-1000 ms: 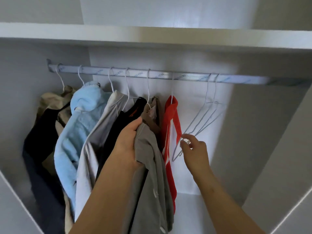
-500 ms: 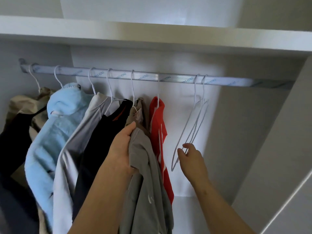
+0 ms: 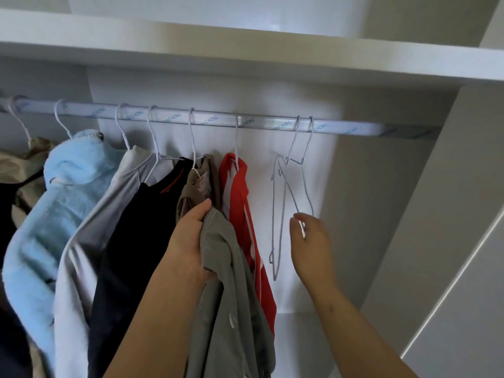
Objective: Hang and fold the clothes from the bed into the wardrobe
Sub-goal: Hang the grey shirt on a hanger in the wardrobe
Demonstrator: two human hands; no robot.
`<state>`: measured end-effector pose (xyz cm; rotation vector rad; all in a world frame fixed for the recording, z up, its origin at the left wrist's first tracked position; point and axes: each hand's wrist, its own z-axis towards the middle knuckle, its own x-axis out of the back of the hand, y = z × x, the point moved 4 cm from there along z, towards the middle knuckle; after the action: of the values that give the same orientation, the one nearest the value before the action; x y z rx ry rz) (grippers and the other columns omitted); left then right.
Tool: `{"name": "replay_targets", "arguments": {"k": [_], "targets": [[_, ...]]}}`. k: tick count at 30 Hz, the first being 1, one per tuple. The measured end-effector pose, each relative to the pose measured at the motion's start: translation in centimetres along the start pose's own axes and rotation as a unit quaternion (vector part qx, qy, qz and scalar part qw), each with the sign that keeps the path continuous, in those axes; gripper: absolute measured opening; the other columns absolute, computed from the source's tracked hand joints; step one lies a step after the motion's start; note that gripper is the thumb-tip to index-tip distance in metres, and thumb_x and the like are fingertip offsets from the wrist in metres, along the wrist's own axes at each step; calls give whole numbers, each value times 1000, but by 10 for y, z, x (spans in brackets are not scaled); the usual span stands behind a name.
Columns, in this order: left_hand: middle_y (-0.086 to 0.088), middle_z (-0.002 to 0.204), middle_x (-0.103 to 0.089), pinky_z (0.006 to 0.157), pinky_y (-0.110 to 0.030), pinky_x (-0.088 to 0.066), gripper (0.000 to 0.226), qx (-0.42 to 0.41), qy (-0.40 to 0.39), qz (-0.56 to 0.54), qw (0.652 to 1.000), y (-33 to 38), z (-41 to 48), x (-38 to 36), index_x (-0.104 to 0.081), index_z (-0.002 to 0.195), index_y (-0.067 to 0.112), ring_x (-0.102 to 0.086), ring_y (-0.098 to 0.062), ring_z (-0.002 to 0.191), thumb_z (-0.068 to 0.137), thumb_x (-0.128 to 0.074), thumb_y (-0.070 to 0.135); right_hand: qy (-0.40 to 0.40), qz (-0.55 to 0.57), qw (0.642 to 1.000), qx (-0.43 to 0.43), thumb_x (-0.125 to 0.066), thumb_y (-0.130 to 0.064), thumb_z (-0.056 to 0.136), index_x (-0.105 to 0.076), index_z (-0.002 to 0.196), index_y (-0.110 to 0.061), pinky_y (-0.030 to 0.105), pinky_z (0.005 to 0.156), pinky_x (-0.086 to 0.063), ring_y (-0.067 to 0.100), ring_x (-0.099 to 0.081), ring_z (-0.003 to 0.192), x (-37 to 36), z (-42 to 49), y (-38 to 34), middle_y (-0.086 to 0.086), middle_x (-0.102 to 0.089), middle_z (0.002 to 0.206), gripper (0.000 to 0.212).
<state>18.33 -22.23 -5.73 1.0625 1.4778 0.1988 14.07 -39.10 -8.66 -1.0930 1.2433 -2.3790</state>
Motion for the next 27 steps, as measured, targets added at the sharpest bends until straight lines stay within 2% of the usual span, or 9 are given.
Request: {"name": "replay_targets", "arguments": {"k": [4, 7, 9, 11, 14, 16, 20, 23, 27], "targets": [[-7, 45, -61, 33, -23, -47, 62, -2, 8, 5, 1000, 0, 0, 0, -68, 43, 5, -58, -16, 34, 96, -44, 27, -103, 4, 993, -50, -51, -39, 93, -24, 146, -15, 39, 107, -34, 26, -38, 134, -25, 12, -10, 7, -30, 151, 64], [-11, 51, -64, 34, -28, -49, 47, 2, 27, -1, 1000, 5, -1, 6, -67, 62, 3, -61, -18, 38, 96, -45, 27, -128, 45, 987, -92, -58, -13, 91, -13, 148, -13, 33, 97, -41, 30, -44, 127, -37, 20, -6, 15, -29, 149, 73], [-11, 52, -64, 35, -28, -50, 39, 3, 40, 1, 999, 9, 0, 11, -63, 74, 3, -61, -18, 39, 96, -44, 28, -150, 81, 978, -117, -51, -5, 92, -18, 146, -13, 31, 88, -45, 28, -54, 113, -45, 21, -1, 18, -45, 136, 64], [-10, 51, -64, 35, -26, -49, 35, -3, 51, -2, 999, 13, 2, 17, -61, 78, 4, -61, -17, 39, 97, -43, 27, -135, 103, 977, -126, -44, -10, 96, -33, 138, -12, 31, 78, -49, 23, -58, 95, -49, 23, 1, 16, -55, 121, 44], [-9, 52, -65, 37, -26, -51, 34, -1, 58, -8, 998, 15, 4, 21, -62, 79, 5, -62, -17, 40, 96, -44, 28, -86, 158, 977, -118, -36, -20, 99, -51, 117, -13, 26, 67, -42, 14, -52, 76, -48, 30, -1, 5, -57, 92, 24], [-11, 53, -65, 35, -27, -50, 35, 5, 60, -4, 998, 15, 5, 21, -62, 79, 4, -62, -18, 40, 96, -44, 29, -69, 185, 975, -100, -35, -23, 100, -53, 104, -17, 22, 61, -38, 9, -46, 65, -44, 35, -4, -2, -51, 77, 19], [-10, 62, -64, 44, -24, -53, 30, -1, 64, 6, 998, 14, 5, 23, -61, 84, 7, -62, -19, 51, 96, -45, 29, -45, 147, 988, -16, -36, -22, 100, -48, 98, -23, 25, 68, -42, 8, -50, 67, -34, 34, -15, -8, -51, 76, 12], [-9, 69, -62, 60, -32, -50, 28, -1, 66, 21, 998, 15, 5, 26, -62, 90, 8, -57, -18, 63, 95, -47, 30, -34, 130, 991, 11, -37, -23, 100, -48, 99, -25, 15, 59, -41, 6, -50, 62, -30, 25, -16, -11, -51, 73, 11], [-8, 61, -63, 51, -27, -51, 28, 3, 63, 47, 997, 16, 1, 28, -62, 87, 8, -59, -18, 54, 94, -47, 31, -27, 123, 992, 17, -40, -23, 99, -51, 95, -24, 3, 46, -39, 7, -48, 54, -25, 1, -11, -10, -51, 66, 12]]}}
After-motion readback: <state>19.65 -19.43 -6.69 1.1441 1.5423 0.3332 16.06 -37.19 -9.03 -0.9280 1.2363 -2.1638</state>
